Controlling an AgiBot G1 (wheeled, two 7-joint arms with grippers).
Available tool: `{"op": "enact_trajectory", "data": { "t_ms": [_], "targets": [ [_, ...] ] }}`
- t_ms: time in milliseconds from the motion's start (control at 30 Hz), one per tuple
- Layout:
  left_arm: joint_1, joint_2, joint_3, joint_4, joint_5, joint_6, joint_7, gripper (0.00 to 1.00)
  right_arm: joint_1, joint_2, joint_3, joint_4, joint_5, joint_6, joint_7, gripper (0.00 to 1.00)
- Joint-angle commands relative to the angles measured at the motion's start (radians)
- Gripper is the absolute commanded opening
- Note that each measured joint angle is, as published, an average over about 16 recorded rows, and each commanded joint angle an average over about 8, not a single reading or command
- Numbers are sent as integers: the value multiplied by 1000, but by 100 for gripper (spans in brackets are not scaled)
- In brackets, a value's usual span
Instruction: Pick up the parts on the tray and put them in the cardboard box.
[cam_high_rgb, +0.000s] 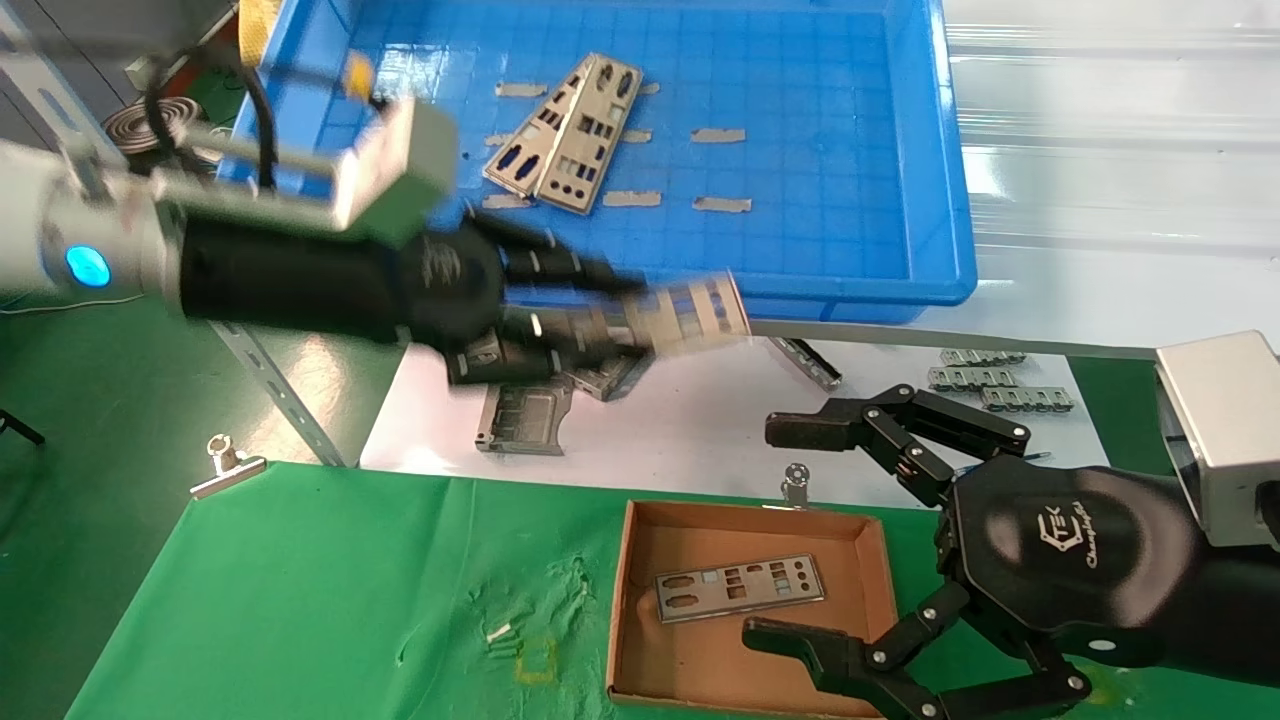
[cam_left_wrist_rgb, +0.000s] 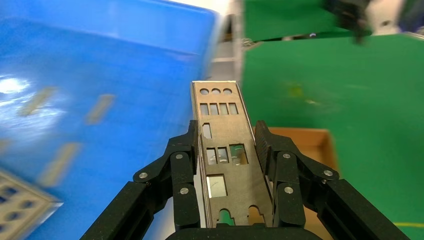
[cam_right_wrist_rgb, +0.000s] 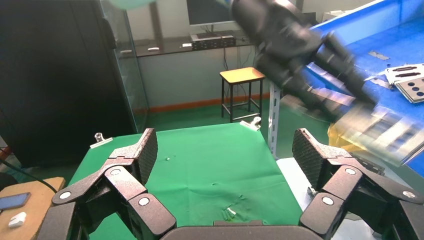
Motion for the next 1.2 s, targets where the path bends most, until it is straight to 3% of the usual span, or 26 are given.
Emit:
{"op": "enact_trajectory", "data": {
  "t_ms": [33, 267, 567, 900, 1200],
  "targets": [
    [40, -24, 20, -80, -46, 0, -10, 0, 0, 0, 0, 0, 0, 0, 0, 100],
    [36, -58, 82, -143, -144, -12, -61, 0, 0, 0, 0, 0, 0, 0, 0, 100],
    [83, -48, 194, -189, -177, -10, -12, 0, 0, 0, 0, 0, 0, 0, 0, 100],
    [177, 69, 306, -114, -159, -53, 189, 0, 0, 0, 0, 0, 0, 0, 0, 100],
    [271, 202, 331, 36, -113, -185, 370, 0, 0, 0, 0, 0, 0, 0, 0, 100]
  ]
}}
